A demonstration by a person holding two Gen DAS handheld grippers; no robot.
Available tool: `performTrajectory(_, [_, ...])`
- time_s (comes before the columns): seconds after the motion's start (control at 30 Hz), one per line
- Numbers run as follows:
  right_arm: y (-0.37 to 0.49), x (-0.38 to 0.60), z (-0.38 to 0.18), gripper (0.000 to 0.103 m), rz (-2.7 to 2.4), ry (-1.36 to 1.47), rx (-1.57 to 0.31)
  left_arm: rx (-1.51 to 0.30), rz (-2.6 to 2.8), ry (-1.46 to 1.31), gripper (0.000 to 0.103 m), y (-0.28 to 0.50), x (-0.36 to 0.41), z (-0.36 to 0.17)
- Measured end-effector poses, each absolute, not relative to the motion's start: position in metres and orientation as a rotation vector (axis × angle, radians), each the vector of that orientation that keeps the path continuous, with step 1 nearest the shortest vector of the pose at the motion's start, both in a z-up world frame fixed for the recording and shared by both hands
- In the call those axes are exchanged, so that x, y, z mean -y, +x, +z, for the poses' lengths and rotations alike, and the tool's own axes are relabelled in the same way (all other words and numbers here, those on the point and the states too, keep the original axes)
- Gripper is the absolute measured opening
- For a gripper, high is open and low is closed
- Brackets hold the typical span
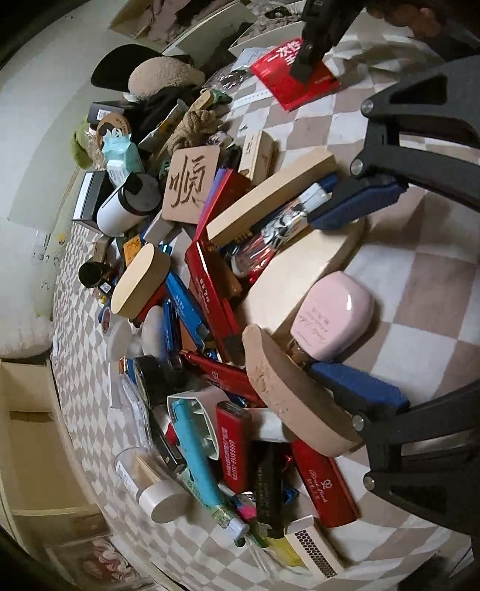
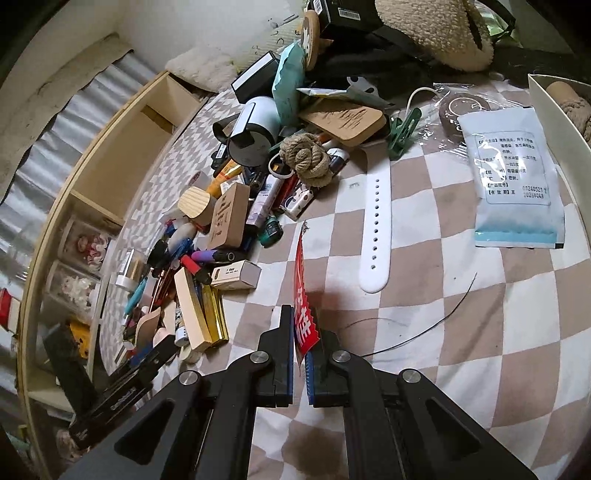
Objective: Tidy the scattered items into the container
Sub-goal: 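Grasp the pink-handled brush with the left tool while the right tool holds the red packet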
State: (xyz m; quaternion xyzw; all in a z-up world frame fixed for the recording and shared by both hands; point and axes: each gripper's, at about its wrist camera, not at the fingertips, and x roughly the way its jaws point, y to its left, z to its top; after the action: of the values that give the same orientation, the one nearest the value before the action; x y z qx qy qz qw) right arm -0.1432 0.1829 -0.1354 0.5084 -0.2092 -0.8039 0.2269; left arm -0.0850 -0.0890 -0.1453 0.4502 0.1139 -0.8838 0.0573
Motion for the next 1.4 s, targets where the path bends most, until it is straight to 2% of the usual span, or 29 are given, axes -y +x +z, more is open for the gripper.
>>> performTrajectory(0.03, [-0.143,-0.183,-0.136,0.006,-2.215,1.403,0.576,-0.357,-2.681,1.359,0.074,-0.085,0.090,-0.146])
performTrajectory(0.13, [-0.142,-0.183,-0.137,0.006,-2.215,1.410,0.577,-0.358,-2.678,1.339,0.063,-0.080,0.093,-0.143])
performTrajectory(0.2, [-0.142,-0.185,-0.138,0.006,-2.215,1.416,0.583,-0.364,-2.659,1.322,0.051,-0.073,0.096,-0.141])
performTrajectory(0.3, [-0.143,-0.190,-0.140,0.006,-2.211,1.426,0.607,-0.351,-2.620,1.316,0.050,-0.067,0.096,-0.142])
performTrajectory(0.47, [-0.144,-0.190,-0.140,0.006,-2.199,1.427,0.620,-0.157,-2.558,1.312,0.053,-0.071,0.079,-0.147])
performTrajectory(0.57, [-0.143,-0.187,-0.138,0.006,-2.198,1.416,0.606,-0.106,-2.528,1.300,0.053,-0.077,0.075,-0.150])
performTrajectory(0.67, [-0.142,-0.185,-0.135,0.006,-2.197,1.405,0.593,-0.118,-2.537,1.298,0.050,-0.077,0.078,-0.151])
performTrajectory(0.7, [-0.142,-0.184,-0.135,0.006,-2.196,1.401,0.588,-0.135,-2.548,1.299,0.046,-0.075,0.077,-0.149])
performTrajectory(1.03, [-0.136,-0.186,-0.129,0.006,-2.233,1.373,0.555,-0.311,-2.655,1.295,0.046,-0.057,0.074,-0.136])
performTrajectory(1.4, [-0.130,-0.201,-0.121,0.006,-2.257,1.339,0.603,-0.319,-2.843,1.210,0.046,-0.040,0.041,-0.108])
